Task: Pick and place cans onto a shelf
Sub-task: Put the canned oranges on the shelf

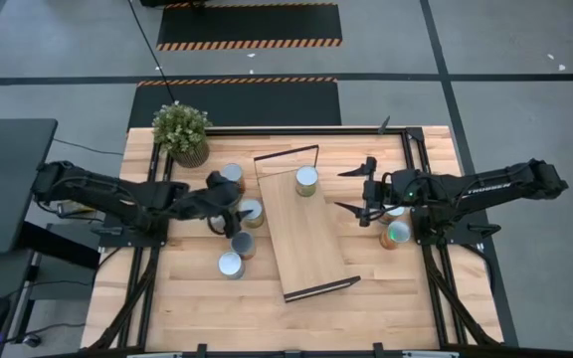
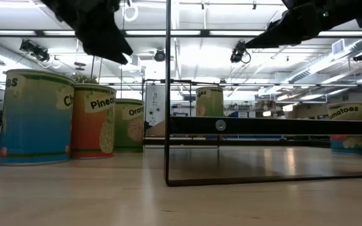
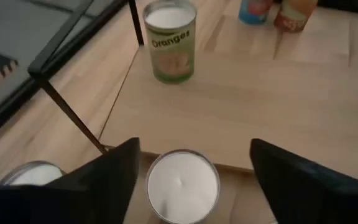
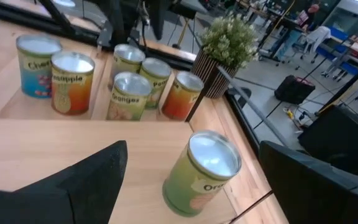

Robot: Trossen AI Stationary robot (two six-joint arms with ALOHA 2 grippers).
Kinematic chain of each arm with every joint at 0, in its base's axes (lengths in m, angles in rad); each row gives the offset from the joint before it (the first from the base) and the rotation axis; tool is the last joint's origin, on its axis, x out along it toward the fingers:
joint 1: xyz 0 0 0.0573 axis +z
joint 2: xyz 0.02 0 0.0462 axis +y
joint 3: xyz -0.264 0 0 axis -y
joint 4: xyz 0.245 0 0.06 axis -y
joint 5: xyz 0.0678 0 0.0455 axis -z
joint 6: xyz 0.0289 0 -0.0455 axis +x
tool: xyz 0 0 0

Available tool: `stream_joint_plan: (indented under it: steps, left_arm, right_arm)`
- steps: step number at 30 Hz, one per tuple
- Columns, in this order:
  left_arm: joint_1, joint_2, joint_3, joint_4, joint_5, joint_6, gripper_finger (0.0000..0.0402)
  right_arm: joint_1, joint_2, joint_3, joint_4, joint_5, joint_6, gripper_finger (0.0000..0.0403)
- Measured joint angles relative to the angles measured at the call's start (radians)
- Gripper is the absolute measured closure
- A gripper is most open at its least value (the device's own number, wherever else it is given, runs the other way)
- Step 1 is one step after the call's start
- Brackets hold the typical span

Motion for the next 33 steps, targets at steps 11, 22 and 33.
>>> stream_joint_plan:
  steps: [11, 22, 33]
  left_arm:
    - [0.113, 0.241, 0.181, -0.246, 0.193, 0.053, 0.0047]
    - [0.172, 0.301, 0.233, -0.343, 0.297, 0.183, 0.0047]
    - [0.180, 0.322, 0.234, -0.454, 0.313, 0.200, 0.0047]
  right_arm:
    - [0.001, 0.037, 0.000, 0.046, -0.033, 0.005, 0.0030]
    - [0.001, 0.038, 0.000, 0.054, -0.034, 0.010, 0.0030]
    - [0.001, 0.038, 0.001, 0.075, -0.036, 0.012, 0.0030]
